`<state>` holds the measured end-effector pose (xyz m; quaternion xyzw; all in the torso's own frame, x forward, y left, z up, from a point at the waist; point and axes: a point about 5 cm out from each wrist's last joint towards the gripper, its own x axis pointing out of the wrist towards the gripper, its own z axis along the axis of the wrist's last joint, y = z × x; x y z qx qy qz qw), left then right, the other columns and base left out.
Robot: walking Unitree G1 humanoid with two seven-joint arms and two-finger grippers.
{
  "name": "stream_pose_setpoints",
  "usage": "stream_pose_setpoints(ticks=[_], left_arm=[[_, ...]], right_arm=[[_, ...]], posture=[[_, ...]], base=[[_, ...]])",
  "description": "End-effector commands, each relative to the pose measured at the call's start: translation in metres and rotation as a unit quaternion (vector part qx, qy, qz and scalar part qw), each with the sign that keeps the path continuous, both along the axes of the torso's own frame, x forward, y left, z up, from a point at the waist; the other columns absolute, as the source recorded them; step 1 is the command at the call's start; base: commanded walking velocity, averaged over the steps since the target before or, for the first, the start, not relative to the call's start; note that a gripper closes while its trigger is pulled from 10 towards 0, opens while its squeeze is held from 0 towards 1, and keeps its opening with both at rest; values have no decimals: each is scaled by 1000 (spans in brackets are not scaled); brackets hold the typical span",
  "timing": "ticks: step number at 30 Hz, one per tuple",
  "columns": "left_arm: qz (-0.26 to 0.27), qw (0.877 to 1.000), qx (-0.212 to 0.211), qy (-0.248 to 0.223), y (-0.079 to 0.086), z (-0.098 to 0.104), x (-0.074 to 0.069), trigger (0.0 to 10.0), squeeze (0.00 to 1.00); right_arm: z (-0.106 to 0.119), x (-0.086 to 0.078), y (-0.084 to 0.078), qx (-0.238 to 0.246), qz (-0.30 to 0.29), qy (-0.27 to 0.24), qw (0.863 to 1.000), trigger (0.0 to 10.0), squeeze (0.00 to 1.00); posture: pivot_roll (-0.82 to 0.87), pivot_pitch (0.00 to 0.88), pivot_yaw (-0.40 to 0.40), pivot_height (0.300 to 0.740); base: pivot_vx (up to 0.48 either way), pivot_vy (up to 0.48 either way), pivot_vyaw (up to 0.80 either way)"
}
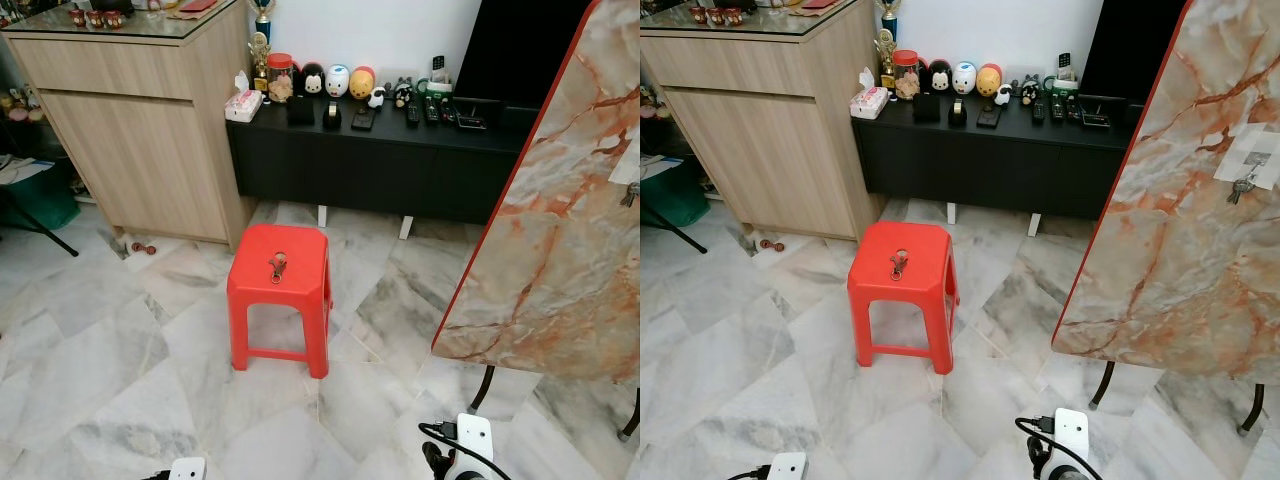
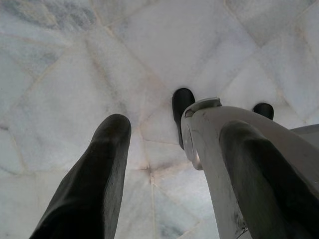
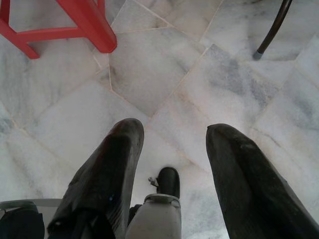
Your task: Hang keys on a hook
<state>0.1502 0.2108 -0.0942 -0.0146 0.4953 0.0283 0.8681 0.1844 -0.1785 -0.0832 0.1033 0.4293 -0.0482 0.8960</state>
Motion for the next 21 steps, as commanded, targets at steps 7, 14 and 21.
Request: stream_pose_setpoints(ticks=[7, 14, 21], left_arm=[[2, 1000, -2, 12, -2, -3, -5, 10000, 0], [-2, 1000, -2, 13, -3, -3, -4, 10000, 0], [-1, 1000, -3, 14, -3, -3, -5, 10000, 0]], right_arm=[[0, -1, -3, -2, -6, -1, 1000, 10000, 0], [0, -1, -4, -2, -6, -1, 1000, 10000, 0], [0, -1, -4, -1, -7, 0, 1000, 10000, 0]], posture=[[24, 0, -46, 740], [21, 0, -47, 740], [22, 0, -46, 740]], base=[[0, 0, 0], [0, 0, 0], [0, 115, 0]])
